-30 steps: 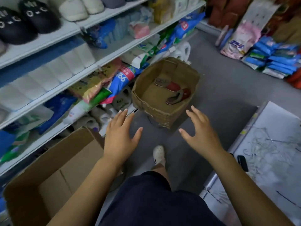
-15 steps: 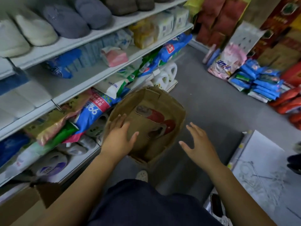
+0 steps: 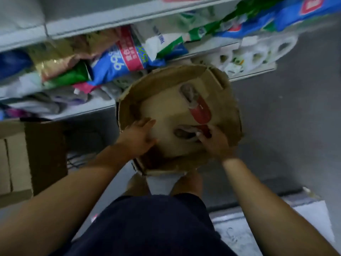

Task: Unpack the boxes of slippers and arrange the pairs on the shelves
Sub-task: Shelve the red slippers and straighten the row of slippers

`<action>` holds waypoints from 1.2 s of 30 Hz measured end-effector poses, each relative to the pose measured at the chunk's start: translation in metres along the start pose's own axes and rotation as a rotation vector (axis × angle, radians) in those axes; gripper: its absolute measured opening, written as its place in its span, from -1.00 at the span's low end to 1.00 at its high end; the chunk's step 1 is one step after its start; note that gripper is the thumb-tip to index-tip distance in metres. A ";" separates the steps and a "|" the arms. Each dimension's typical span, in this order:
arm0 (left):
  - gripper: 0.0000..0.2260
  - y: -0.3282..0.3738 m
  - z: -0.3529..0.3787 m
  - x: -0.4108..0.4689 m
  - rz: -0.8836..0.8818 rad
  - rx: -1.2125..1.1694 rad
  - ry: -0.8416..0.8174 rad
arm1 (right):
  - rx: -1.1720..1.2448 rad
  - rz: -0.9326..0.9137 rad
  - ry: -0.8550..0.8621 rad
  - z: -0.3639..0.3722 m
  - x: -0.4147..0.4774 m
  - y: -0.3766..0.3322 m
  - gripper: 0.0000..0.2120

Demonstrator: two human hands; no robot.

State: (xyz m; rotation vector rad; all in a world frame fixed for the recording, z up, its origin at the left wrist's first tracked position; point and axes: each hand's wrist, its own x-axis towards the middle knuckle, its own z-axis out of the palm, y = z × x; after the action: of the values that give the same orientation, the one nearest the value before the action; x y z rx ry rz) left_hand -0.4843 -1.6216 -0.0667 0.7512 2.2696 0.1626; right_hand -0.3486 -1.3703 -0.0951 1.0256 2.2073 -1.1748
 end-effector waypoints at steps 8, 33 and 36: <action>-0.60 0.052 0.123 0.088 -0.726 -0.886 0.010 | -0.025 0.149 -0.065 0.014 0.167 0.061 -0.33; -0.82 0.056 0.216 0.207 -0.922 -1.885 0.150 | 0.099 0.238 -0.178 0.053 0.258 0.105 -0.08; -0.78 0.045 0.208 0.208 -0.868 -1.896 0.170 | 0.204 0.252 -0.223 0.050 0.253 0.105 -0.26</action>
State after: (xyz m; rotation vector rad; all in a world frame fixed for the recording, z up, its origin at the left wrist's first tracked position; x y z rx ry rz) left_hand -0.4388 -1.4887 -0.3295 -1.1805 1.3398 1.5725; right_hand -0.4251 -1.2713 -0.3439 1.1535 1.7582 -1.3439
